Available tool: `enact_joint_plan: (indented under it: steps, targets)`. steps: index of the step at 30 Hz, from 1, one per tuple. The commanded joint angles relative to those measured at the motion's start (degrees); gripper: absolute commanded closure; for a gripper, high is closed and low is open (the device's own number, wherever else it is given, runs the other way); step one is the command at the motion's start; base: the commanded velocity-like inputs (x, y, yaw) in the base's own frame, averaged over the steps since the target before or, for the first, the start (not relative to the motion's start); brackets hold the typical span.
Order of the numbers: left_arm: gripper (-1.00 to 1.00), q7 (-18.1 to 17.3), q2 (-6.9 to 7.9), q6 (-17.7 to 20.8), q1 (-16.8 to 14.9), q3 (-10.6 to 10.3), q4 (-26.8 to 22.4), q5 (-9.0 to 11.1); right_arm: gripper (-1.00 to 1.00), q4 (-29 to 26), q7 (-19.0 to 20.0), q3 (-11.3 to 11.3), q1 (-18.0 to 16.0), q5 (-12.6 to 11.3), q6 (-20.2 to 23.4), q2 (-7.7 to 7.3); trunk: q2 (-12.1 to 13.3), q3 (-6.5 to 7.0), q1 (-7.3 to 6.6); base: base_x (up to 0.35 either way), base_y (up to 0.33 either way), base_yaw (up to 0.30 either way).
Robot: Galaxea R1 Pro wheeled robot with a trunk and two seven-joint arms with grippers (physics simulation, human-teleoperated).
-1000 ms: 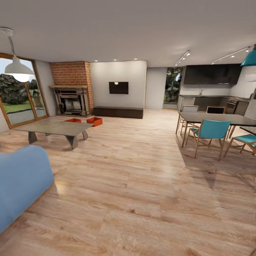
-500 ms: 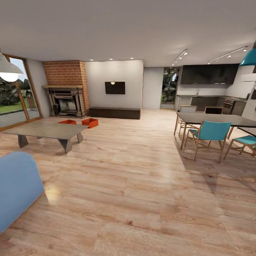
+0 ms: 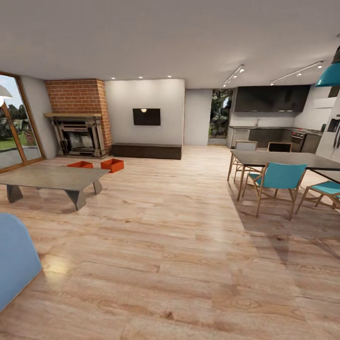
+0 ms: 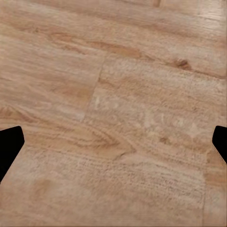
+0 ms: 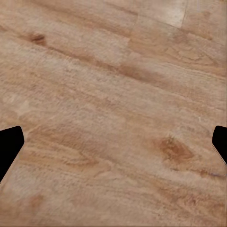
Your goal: Move the two storage containers from the living room to the garage. In the garage, place one container on the floor and stack the other container on top of it (either order is fine).
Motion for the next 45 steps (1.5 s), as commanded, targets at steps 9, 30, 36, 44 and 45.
enact_joint_plan:
  steps: [9, 30, 36, 44, 45]
  targets:
    - [-1.0, 0.1, -1.14, -0.4, 0.0, 0.2, 0.1, -0.1, -1.0, 0.2, -0.5, 0.6, -0.1, 0.6, -0.2, 0.93, 0.0, -0.06, 0.03, 0.147, 0.0, 0.0]
    - [-1.0, 0.0, -0.64, -0.1, 0.0, 0.1, 0.1, 0.0, -1.0, 0.2, -0.5, 0.6, -0.1, 1.9, -0.2, 1.36, 0.0, -0.06, 0.03, 0.29, 0.0, 0.0]
    - [-1.0, 0.0, -0.64, -0.1, 0.0, 0.1, 0.1, 0.0, -1.0, 0.2, -0.5, 0.6, -0.1, 1.9, -0.2, 1.36, 0.0, -0.06, 0.03, 0.329, 0.0, 0.0]
    - [-1.0, 0.1, -0.55, -0.1, 0.0, 0.1, 0.1, 0.0, -1.0, 0.2, -0.5, 0.6, -0.1, 1.9, -0.2, 1.36, 0.0, -0.06, 0.03, 0.329, 0.0, 0.0]
    - [-1.0, 0.1, -0.55, -0.1, 0.0, 0.1, 0.1, 0.0, -1.0, 0.2, -0.5, 0.6, -0.1, 1.9, -0.2, 1.36, 0.0, -0.06, 0.03, 0.329, 0.0, 0.0]
